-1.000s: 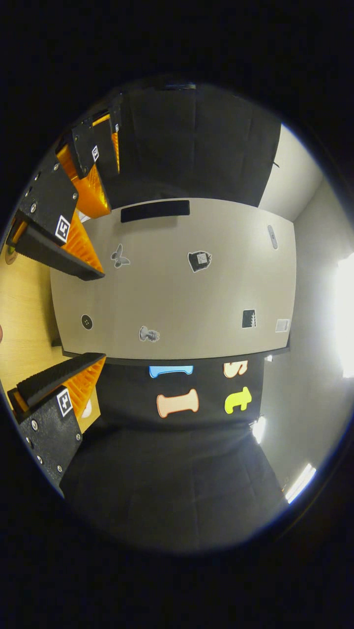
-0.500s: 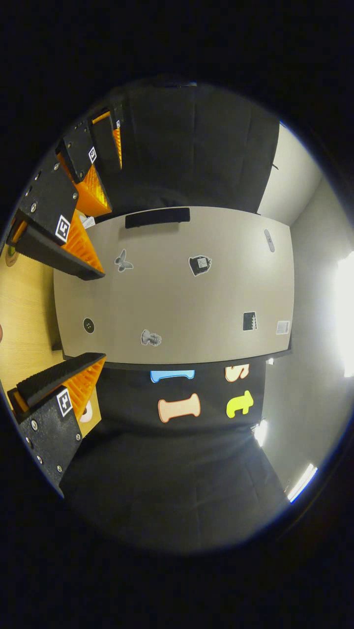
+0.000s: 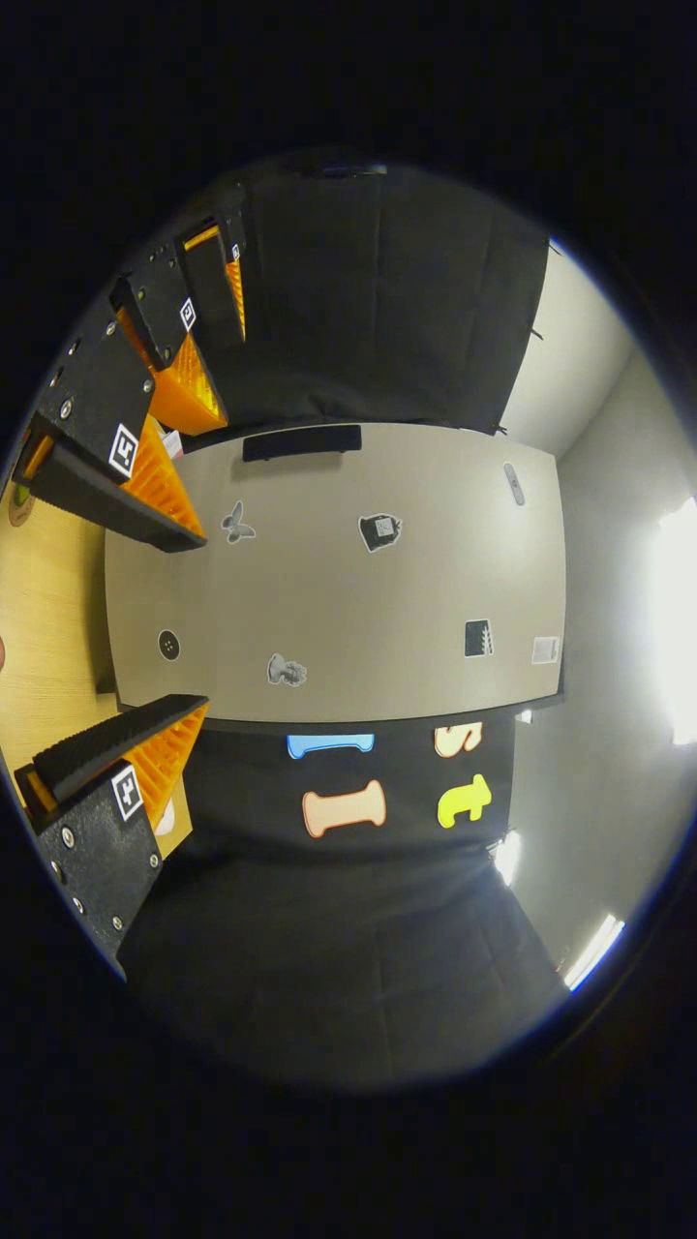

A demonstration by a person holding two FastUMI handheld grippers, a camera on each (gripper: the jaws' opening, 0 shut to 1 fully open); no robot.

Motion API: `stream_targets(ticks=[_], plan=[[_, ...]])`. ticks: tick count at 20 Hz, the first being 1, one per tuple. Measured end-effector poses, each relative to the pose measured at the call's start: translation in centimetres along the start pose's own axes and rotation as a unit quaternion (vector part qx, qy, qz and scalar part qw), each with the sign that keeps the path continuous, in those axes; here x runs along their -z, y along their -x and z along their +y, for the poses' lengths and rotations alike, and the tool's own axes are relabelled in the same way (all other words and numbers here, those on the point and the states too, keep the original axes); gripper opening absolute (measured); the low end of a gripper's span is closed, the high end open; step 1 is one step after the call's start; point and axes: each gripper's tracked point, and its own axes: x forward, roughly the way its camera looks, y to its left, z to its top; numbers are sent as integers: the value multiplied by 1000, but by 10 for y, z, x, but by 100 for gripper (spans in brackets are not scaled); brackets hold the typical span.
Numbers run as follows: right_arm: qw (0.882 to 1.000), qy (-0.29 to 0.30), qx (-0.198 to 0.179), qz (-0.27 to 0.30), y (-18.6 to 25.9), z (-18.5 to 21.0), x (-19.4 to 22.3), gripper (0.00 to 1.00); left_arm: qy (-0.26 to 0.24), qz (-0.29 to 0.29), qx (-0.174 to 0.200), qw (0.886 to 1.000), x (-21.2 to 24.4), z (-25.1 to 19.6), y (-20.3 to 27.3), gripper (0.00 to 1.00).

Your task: Open the cabinet door with the right hand, grasp the bottle in the cabinet with the left hand and place it on the coaster, then close the cabinet door with the right hand.

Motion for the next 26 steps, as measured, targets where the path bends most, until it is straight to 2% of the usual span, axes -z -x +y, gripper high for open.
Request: stream_targets(ticks=[1,11,12,13,15,16,18,20,21,22,26], plan=[[1000,2,3,-2,0,-2,-1,92,0,-1,2,1000,0,-2,-1,90],[1000,2,12,-4,-8,-7,0,92,10,-1,20,1000,5,-12,-10,90],[1000,0,13,-3,-9,-8,0,92,8,-2,21,1000,5,-12,-12,82],[1000,-3,13,-1,-10,-8,1,92,6,-3,20,1000,4,-12,-12,90],[1000,-6,13,-1,-10,-8,2,90,4,-4,21,1000,3,-13,-14,90],[1000,-6,13,-1,-11,-8,1,92,3,-5,22,1000,3,-13,-15,85],[1000,-5,14,0,-12,-8,3,92,4,5,27,1000,8,-15,-16,90],[1000,-6,13,7,-13,-7,6,92,4,10,25,1000,9,-16,-19,90],[1000,-7,12,8,-14,-7,7,92,4,8,25,1000,8,-16,-19,86],[1000,-8,11,7,-14,-6,6,92,3,5,26,1000,7,-16,-19,90],[1000,-10,11,3,-16,-6,4,92,2,4,25,1000,6,-14,-19,90]])
